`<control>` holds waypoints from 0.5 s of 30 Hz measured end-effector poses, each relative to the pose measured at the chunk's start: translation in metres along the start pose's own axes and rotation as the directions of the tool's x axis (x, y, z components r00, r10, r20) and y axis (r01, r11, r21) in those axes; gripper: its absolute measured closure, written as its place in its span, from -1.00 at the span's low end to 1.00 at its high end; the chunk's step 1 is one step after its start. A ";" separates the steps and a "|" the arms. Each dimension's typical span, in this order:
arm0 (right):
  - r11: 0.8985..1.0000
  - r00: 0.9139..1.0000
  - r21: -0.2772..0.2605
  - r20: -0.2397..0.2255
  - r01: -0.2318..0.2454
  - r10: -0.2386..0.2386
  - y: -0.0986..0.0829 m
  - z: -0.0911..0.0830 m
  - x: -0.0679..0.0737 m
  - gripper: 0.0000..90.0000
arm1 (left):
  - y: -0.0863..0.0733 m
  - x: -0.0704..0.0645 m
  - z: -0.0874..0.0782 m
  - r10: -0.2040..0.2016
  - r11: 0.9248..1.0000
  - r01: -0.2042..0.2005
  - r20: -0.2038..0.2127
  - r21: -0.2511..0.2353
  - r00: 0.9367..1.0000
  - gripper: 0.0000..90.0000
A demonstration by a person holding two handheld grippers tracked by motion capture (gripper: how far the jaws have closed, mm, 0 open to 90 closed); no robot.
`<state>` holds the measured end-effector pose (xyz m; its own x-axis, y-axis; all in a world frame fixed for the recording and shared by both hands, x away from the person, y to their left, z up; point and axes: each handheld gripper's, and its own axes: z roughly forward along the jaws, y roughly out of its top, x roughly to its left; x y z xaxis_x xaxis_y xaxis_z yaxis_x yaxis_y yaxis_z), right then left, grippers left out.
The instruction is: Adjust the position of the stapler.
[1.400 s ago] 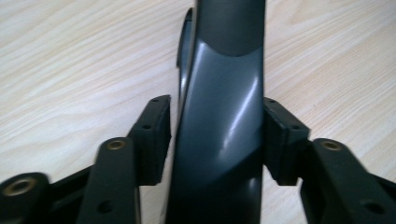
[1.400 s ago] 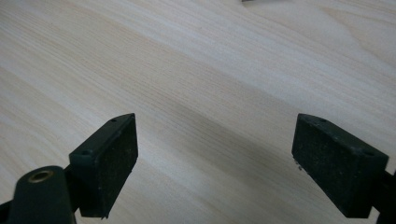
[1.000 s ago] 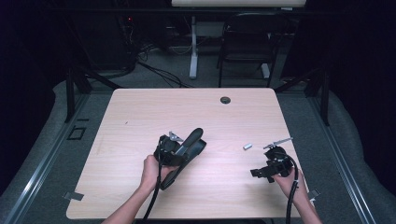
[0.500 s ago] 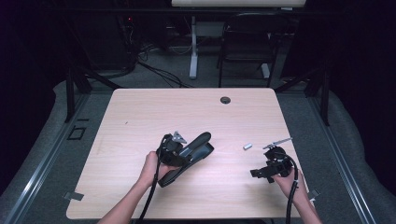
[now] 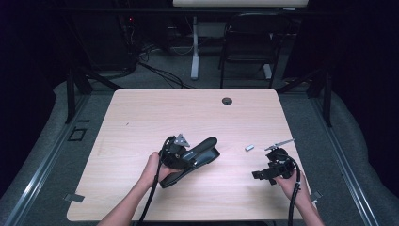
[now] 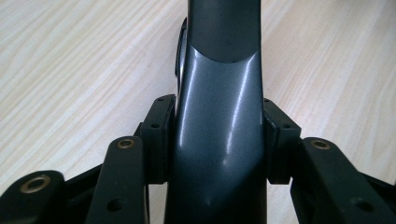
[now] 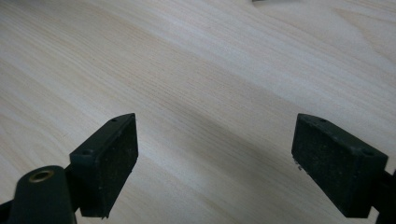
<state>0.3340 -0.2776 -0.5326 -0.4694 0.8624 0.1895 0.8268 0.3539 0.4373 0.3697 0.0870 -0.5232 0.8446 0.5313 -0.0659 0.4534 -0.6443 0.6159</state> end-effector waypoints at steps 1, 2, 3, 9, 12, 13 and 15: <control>1.000 1.000 0.000 -0.001 0.000 0.000 0.000 0.000 0.000 -0.68 | 0.000 -0.001 0.000 0.005 1.000 -0.005 -0.004 -0.001 1.000 0.20; 1.000 1.000 -0.001 -0.002 0.001 -0.001 0.000 0.000 0.000 -0.68 | 0.000 -0.001 0.000 0.013 1.000 -0.013 0.004 0.001 1.000 0.21; 1.000 1.000 -0.001 -0.002 0.001 -0.001 0.000 0.000 0.000 -0.68 | 0.000 -0.001 0.000 0.013 1.000 -0.013 0.004 0.001 1.000 0.21; 0.999 0.999 -0.031 -0.029 0.018 -0.018 0.001 -0.002 0.004 -0.65 | 0.001 -0.007 0.002 0.063 0.998 -0.063 0.042 -0.003 0.997 0.20; 0.999 0.999 -0.034 -0.040 0.024 -0.025 0.001 -0.002 0.006 -0.64 | 0.001 -0.008 0.002 0.081 0.997 -0.081 0.059 0.000 0.995 0.20; 0.998 0.998 -0.042 -0.054 0.041 -0.044 0.002 -0.003 0.009 -0.64 | 0.002 -0.009 0.003 0.086 0.996 -0.086 0.063 0.000 0.994 0.20; 0.997 0.996 -0.044 -0.067 0.063 -0.066 0.003 -0.004 0.011 -0.66 | 0.002 -0.011 0.003 0.089 0.996 -0.089 0.066 0.003 0.994 0.20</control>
<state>0.3303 -0.2682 -0.5260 -0.5426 0.8110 0.2188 0.7809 0.3912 0.4870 0.3622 0.0783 -0.5235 0.8987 0.4341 -0.0627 0.3767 -0.6907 0.6172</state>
